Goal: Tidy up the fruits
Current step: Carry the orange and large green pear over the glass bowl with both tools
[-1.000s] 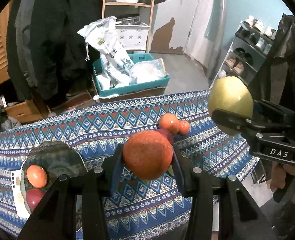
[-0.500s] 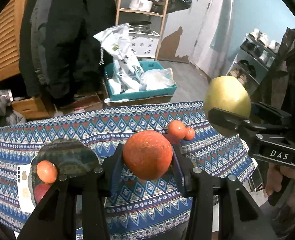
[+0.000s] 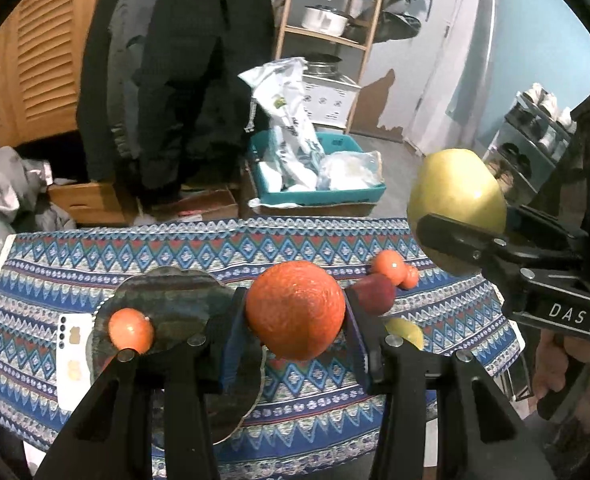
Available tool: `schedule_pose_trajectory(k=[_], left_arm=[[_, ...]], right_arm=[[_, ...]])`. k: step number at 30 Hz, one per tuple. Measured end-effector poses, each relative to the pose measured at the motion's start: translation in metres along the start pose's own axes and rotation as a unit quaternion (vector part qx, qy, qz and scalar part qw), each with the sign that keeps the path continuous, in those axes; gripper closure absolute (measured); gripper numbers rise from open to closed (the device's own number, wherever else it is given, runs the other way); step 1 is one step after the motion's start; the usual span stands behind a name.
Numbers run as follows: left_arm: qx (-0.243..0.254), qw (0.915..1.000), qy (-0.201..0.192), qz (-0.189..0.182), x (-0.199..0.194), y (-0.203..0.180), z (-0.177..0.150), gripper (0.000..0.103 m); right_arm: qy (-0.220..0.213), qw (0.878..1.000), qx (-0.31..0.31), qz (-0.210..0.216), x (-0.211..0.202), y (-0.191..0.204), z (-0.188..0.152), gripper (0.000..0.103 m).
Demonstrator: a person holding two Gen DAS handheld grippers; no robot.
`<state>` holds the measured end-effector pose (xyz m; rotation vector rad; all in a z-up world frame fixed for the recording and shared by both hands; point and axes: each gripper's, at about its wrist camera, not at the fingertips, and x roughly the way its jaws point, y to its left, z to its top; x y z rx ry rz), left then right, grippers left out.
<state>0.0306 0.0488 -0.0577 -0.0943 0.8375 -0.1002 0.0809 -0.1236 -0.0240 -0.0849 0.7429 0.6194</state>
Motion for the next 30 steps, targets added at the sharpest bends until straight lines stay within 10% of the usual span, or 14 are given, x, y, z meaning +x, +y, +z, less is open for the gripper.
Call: schedule_pose_trajectory(k=[30], left_arm=[[-0.099, 0.991, 0.072, 0.053, 0.04, 0.116, -0.057, 0.057]], right_arm=[[0.08, 0.993, -0.014, 0.085, 0.111, 0.082, 0.011, 0.033]])
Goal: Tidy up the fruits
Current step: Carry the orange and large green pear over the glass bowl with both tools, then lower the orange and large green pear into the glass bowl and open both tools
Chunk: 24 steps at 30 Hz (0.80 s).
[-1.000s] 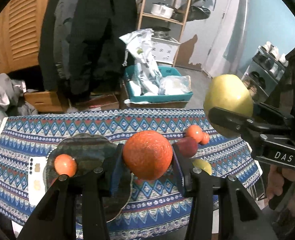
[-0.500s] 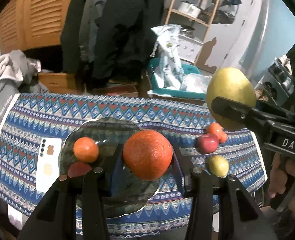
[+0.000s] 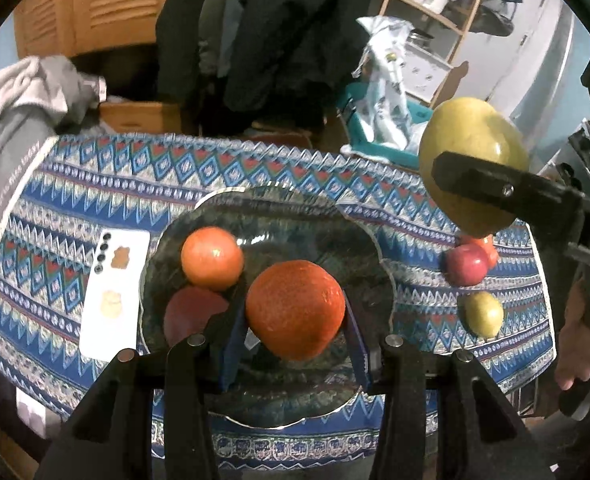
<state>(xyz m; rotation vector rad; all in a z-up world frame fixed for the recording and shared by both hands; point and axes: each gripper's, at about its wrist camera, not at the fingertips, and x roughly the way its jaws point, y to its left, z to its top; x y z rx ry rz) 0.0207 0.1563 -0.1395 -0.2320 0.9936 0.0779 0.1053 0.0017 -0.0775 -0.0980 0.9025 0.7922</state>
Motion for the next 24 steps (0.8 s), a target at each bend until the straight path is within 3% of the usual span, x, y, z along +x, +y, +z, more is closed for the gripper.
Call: schedule_pose_trajectory(k=[4, 15, 24], left_arm=[[-0.019, 0.9995, 0.021, -0.017, 0.013, 0.007, -0.006, 0.057], [-0.033, 0.9967, 0.073, -0.011, 0.044, 0.012, -0.022, 0.057], [-0.031, 0.9955, 0.089, -0.005, 0.058, 0.011, -0.032, 0.056]], right_arm=[[0.016, 1.0, 0.003, 0.009, 0.017, 0.0, -0.002, 0.033], [0.068, 0.997, 0.001, 0.028, 0.065, -0.001, -0.026, 0.033], [0.108, 0.993, -0.005, 0.037, 0.092, 0.005, -0.045, 0.033]])
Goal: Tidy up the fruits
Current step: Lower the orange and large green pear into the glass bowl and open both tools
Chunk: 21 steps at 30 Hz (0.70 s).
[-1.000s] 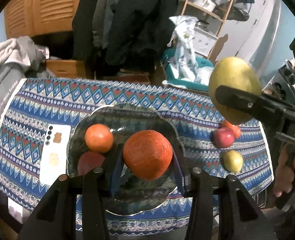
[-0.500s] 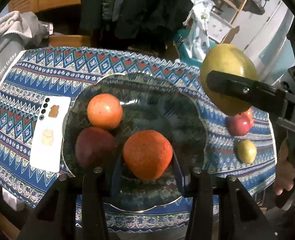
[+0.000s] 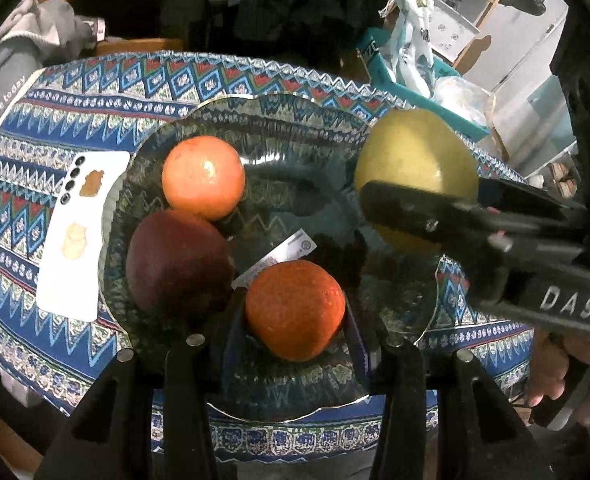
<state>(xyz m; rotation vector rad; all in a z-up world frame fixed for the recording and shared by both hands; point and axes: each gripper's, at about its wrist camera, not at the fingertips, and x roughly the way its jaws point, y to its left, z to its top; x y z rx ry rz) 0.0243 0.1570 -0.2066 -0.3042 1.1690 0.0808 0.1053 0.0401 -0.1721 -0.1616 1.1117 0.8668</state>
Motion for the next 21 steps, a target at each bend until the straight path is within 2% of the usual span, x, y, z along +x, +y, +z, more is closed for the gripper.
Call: schedule_pose_trajectory(k=[12, 21], left_arm=[[-0.023, 0.999, 0.039, 0.007, 0.021, 0.01, -0.005, 0.055], [-0.027, 0.9992, 0.027, 0.008, 0.013, 0.014, -0.002, 0.05]], right_arm=[[0.024, 1.0, 0.013, -0.005, 0.015, -0.013, -0.01, 0.033], [0.027, 0.999, 0.012, -0.011, 0.017, -0.011, -0.009, 0.033]])
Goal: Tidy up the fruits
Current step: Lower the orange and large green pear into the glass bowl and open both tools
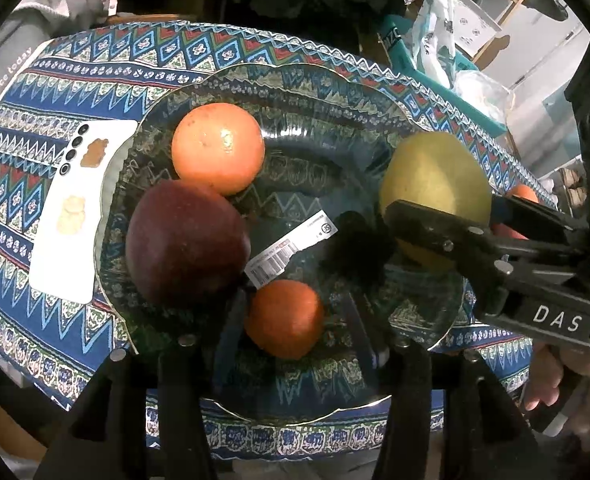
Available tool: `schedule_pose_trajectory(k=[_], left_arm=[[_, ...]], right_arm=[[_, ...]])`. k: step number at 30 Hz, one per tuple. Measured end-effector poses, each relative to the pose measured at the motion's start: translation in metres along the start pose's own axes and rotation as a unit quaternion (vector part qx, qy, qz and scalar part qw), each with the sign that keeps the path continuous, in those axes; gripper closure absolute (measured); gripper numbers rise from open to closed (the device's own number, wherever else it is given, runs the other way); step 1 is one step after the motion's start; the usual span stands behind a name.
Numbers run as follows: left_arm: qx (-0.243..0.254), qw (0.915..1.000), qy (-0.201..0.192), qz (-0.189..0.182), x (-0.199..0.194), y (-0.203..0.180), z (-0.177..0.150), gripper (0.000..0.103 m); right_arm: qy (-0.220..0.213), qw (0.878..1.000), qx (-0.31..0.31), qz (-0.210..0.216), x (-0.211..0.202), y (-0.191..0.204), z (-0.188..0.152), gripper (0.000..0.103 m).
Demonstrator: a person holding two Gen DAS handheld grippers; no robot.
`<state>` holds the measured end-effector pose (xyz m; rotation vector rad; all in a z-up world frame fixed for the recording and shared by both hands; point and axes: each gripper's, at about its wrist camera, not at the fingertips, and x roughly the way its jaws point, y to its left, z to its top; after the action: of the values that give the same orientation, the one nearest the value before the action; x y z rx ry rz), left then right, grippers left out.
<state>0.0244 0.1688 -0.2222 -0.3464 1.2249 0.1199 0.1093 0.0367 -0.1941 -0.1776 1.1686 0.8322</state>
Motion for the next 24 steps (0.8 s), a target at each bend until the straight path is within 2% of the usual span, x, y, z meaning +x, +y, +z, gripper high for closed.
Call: schedule_pose_trajectory(k=[8, 14, 18, 24], left_arm=[[0.001, 0.9999, -0.011, 0.005, -0.009, 0.001, -0.001, 0.045], [0.012, 0.9995, -0.026, 0.01, -0.017, -0.004, -0.002, 0.045], [0.02, 0.9991, -0.034, 0.013, -0.021, -0.009, -0.001, 0.045], [0.035, 0.9982, -0.044, 0.018, -0.027, -0.019, 0.0, 0.045]], right_arm=[[0.0, 0.999, 0.043, 0.033, -0.003, -0.013, 0.003, 0.038], [0.003, 1.0, 0.023, 0.019, -0.001, -0.007, 0.001, 0.038], [0.004, 0.999, 0.026, 0.025, -0.001, -0.006, 0.001, 0.038], [-0.004, 1.0, 0.019, 0.016, -0.015, -0.005, -0.002, 0.037]])
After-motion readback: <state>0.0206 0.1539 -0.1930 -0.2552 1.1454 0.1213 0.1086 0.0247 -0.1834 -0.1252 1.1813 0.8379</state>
